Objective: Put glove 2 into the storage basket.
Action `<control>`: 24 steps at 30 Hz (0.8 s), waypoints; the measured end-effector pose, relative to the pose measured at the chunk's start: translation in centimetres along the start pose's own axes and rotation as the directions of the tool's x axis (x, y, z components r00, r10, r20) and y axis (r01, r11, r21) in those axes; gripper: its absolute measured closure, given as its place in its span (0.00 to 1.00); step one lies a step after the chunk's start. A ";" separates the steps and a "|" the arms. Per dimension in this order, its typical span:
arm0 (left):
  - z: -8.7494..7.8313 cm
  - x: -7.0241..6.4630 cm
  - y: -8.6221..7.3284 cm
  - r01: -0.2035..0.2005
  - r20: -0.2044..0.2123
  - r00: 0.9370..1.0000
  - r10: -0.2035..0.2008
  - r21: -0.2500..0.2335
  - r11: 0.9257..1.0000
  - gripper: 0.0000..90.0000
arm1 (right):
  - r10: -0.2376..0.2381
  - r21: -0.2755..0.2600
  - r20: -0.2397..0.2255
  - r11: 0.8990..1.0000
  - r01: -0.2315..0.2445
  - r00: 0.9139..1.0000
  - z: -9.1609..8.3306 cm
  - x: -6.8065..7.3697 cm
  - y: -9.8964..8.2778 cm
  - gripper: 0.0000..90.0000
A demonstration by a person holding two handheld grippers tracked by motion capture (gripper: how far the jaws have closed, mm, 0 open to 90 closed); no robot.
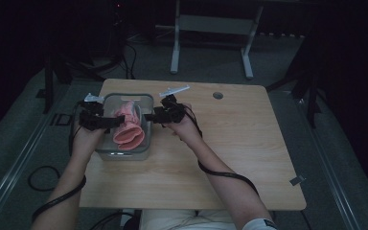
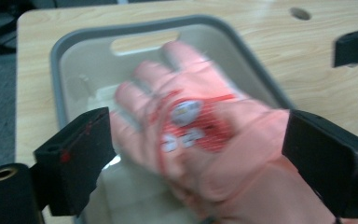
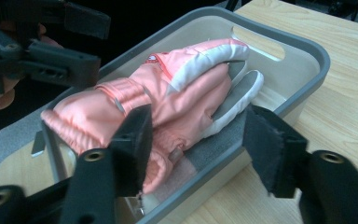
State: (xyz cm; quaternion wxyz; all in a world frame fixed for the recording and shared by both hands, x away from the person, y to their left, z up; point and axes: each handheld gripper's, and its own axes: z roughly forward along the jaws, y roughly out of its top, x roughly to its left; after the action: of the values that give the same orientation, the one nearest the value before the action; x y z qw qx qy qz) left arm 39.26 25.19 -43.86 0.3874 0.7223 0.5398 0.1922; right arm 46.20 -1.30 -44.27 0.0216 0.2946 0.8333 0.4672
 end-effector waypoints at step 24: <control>-1.2 -11.5 -0.8 -0.259 0.215 0.936 0.278 -0.112 0.959 0.09 | -0.073 -0.041 0.008 0.996 0.074 0.997 -5.8 -1.8 -3.6 0.16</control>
State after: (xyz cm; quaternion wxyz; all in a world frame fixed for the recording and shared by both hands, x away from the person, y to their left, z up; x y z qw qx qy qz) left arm 33.96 15.01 -42.06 0.4462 0.7899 0.3796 0.1810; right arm 44.23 -8.05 -44.32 0.0474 0.2647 0.8338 0.4822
